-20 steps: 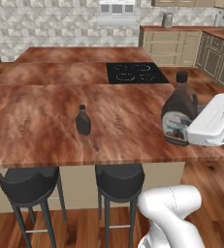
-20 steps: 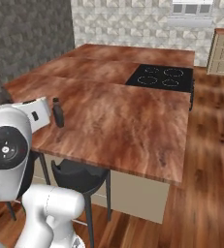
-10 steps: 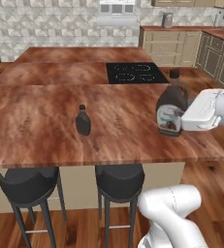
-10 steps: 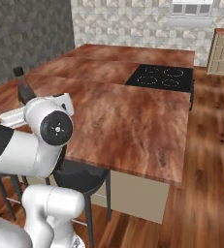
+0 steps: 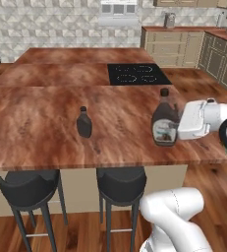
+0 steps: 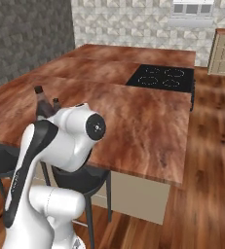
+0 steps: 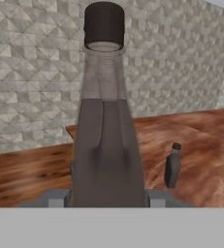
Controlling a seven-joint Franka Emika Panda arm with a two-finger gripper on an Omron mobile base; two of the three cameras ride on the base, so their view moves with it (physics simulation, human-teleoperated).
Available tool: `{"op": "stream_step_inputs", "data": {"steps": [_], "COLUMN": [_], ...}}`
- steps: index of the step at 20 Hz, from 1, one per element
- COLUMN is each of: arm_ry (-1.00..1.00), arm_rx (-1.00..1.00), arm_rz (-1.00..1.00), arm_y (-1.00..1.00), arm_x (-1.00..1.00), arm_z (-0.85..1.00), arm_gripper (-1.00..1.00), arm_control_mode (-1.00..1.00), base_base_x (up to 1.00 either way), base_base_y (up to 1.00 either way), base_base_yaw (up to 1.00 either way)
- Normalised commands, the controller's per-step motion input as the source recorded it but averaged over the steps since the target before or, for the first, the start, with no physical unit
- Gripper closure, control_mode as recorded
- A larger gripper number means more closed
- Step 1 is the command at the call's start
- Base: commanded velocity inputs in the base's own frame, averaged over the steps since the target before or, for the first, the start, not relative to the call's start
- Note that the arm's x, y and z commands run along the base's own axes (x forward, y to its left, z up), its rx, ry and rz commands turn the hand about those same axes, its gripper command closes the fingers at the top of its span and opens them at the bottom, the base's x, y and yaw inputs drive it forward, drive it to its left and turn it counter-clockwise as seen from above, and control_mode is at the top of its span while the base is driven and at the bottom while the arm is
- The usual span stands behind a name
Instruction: The dining table condiment station is running low on syrup bottle. Refill the condiment station by opening the cabinet and taking the syrup bottle from the cabinet and placing it on the dining table.
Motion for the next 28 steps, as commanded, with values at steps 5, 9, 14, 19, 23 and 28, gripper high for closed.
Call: {"op": "stream_step_inputs", "data": {"steps": [5, 9, 14, 19, 23, 28], "arm_ry": [-0.01, -0.02, -0.01, -0.01, -0.01, 0.00], "arm_rx": [-0.01, 0.00, 0.03, 0.03, 0.01, 0.00], "arm_rz": [0.00, 0.00, 0.01, 0.03, 0.06, 0.07], "arm_y": [0.00, 0.00, 0.00, 0.00, 0.00, 0.01], "arm_x": [0.38, 0.63, 0.72, 0.71, 0.74, 0.70], "arm_z": [-0.53, -0.36, -0.38, -0.17, -0.13, -0.30], "arm_gripper": [1.00, 1.00, 1.00, 1.00, 1.00, 1.00], "arm_control_mode": [-1.00, -1.00, -1.00, -1.00, -1.00, -1.00], "base_base_x": [0.00, 0.00, 0.00, 0.00, 0.00, 0.00], "base_base_y": [0.00, 0.00, 0.00, 0.00, 0.00, 0.00], "base_base_yaw": [0.00, 0.00, 0.00, 0.00, 0.00, 0.00]}}
